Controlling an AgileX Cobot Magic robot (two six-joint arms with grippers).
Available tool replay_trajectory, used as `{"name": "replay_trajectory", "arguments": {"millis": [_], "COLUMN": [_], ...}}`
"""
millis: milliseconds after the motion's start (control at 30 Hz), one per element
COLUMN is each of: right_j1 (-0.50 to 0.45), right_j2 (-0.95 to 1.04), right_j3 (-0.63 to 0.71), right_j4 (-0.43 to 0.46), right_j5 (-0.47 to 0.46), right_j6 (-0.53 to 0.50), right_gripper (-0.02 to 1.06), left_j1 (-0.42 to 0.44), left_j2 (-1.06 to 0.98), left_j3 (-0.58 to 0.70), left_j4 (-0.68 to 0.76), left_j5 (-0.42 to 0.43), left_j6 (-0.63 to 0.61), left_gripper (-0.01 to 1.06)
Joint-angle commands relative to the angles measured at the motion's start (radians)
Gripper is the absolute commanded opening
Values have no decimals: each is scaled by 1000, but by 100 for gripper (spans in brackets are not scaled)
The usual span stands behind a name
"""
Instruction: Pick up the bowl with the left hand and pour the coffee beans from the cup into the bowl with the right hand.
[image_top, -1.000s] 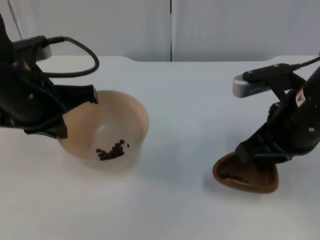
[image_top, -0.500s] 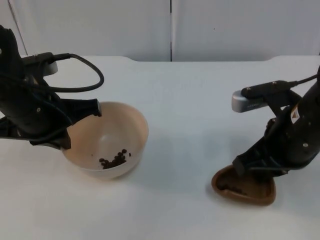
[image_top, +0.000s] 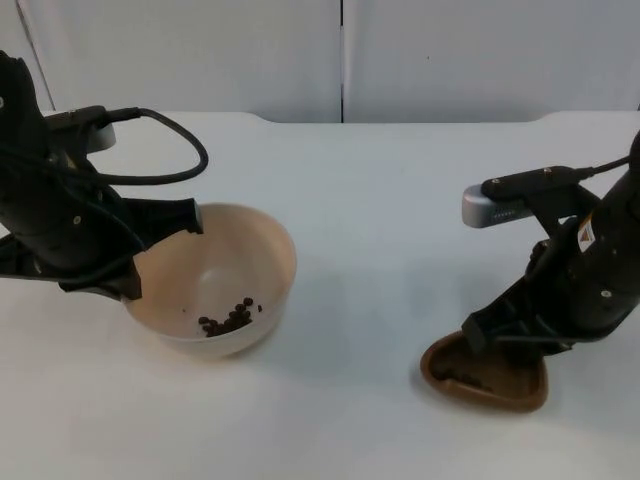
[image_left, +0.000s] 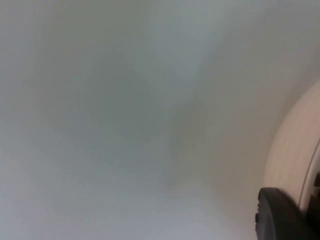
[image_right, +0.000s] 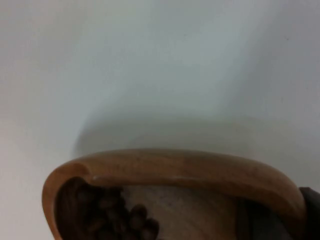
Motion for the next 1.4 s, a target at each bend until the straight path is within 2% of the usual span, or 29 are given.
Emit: {"name": "replay_trajectory", "arguments": {"millis": [0, 700, 1200, 1267, 1367], "right_j1": [-2, -2, -2, -2, -2], "right_j2": [-1, -1, -1, -1, 0], "right_j3": [5, 5, 5, 5, 5], "right_j4": [-6, -6, -6, -6, -6], "right_j5": [-10, -26, 41, 43, 48], "right_j6": [4, 18, 3, -3, -3], "right_gripper": [0, 0, 0, 1, 8], "left_j1": [2, 2, 2, 2, 2], "left_j2": [6, 6, 6, 6, 6], "left_j3": [1, 1, 1, 1, 1], "left_j4": [0, 2, 0, 0, 0], "left_j5": [-2, -2, -2, -2, -2], "left_j6": [-1, -1, -1, -1, -1], "left_gripper": [0, 0, 0, 2, 15]}}
